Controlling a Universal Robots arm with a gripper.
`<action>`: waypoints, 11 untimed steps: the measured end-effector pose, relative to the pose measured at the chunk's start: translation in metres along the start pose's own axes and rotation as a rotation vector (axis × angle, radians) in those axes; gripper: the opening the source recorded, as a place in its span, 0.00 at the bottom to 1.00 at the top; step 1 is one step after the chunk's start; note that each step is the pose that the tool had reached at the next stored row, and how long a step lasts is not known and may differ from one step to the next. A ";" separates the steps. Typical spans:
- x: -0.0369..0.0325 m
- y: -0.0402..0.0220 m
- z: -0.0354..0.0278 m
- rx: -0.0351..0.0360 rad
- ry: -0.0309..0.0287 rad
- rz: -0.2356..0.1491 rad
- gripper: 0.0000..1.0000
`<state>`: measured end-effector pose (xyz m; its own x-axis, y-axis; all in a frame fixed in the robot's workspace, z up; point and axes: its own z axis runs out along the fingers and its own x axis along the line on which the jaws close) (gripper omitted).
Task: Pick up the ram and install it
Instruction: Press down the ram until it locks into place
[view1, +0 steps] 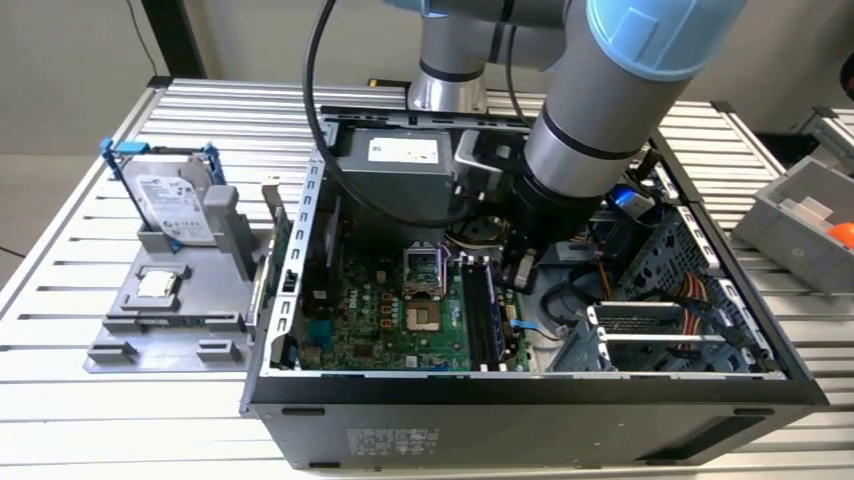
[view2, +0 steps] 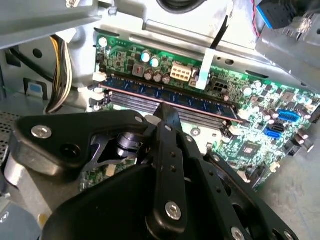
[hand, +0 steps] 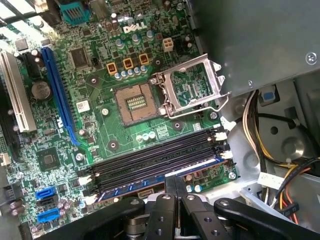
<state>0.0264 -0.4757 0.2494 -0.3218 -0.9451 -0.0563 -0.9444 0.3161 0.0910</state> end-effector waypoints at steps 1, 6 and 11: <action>-0.0001 -0.0003 0.0000 -0.0002 0.0002 -0.002 0.00; -0.0003 -0.0009 0.0000 -0.0014 0.0020 -0.024 0.00; -0.0004 -0.0012 0.0000 -0.0035 0.0056 -0.063 0.00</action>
<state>0.0277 -0.4757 0.2494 -0.2618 -0.9635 -0.0565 -0.9624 0.2561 0.0910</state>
